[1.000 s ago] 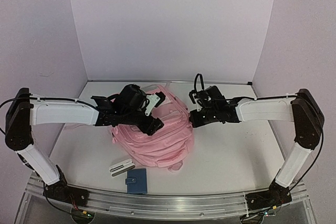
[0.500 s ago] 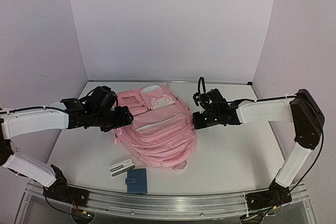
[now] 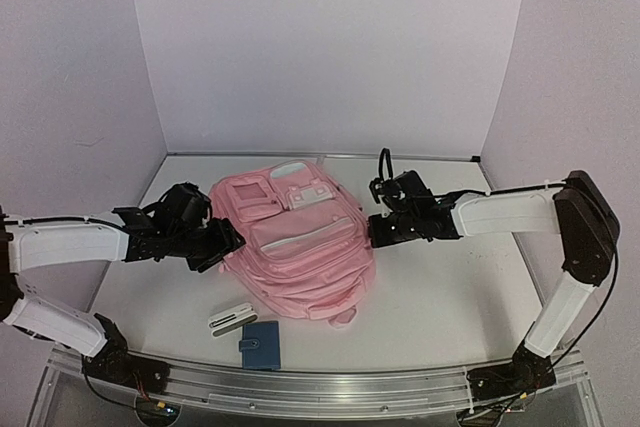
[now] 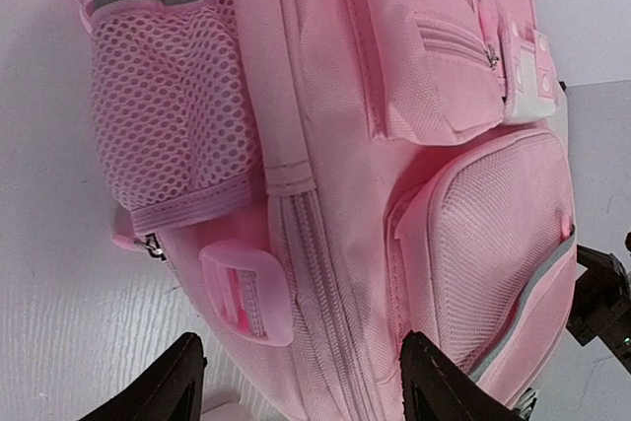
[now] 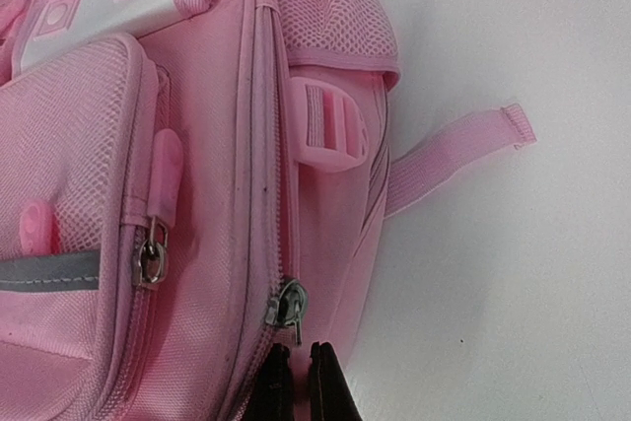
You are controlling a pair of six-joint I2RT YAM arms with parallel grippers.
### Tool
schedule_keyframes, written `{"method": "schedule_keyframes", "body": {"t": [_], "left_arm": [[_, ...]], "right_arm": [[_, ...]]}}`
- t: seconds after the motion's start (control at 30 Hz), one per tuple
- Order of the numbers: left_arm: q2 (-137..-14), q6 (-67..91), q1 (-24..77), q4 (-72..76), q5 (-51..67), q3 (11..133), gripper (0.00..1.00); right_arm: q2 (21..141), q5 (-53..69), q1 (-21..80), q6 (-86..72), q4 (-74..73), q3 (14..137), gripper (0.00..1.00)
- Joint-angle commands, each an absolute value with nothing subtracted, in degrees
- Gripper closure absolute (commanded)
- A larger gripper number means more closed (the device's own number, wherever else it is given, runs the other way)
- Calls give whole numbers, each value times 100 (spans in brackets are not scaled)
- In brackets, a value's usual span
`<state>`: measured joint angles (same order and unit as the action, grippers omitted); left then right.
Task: Pack the student bag
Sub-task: Zip the student bag at the center of the board.
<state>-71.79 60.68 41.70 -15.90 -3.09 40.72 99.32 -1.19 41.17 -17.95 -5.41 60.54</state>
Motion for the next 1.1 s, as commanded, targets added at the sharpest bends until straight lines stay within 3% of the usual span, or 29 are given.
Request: {"method": "schedule_keyframes", "body": {"t": [0.0,0.1,0.4,0.73,1.07], "left_arm": [[-7487,6196,4064,-636,291,3934,30],[-7849,6124,3882,-256,627,3942,36],[-8667,5326,3158,-310,1120,4381,98],[-9171,2202,2453,-1586,948,5390,100],[-9282,-150,2444,-1572,1560,5594,100]], "right_arm": [[9546,-429,4011,-1879,-569,5958,100],[9522,-408,4011,-1872,-564,5925,100],[9008,-185,4013,-1931,-607,5525,100],[8887,245,4009,-1166,-1007,5630,100],[9404,-984,4013,-33,-1116,6411,100]]}}
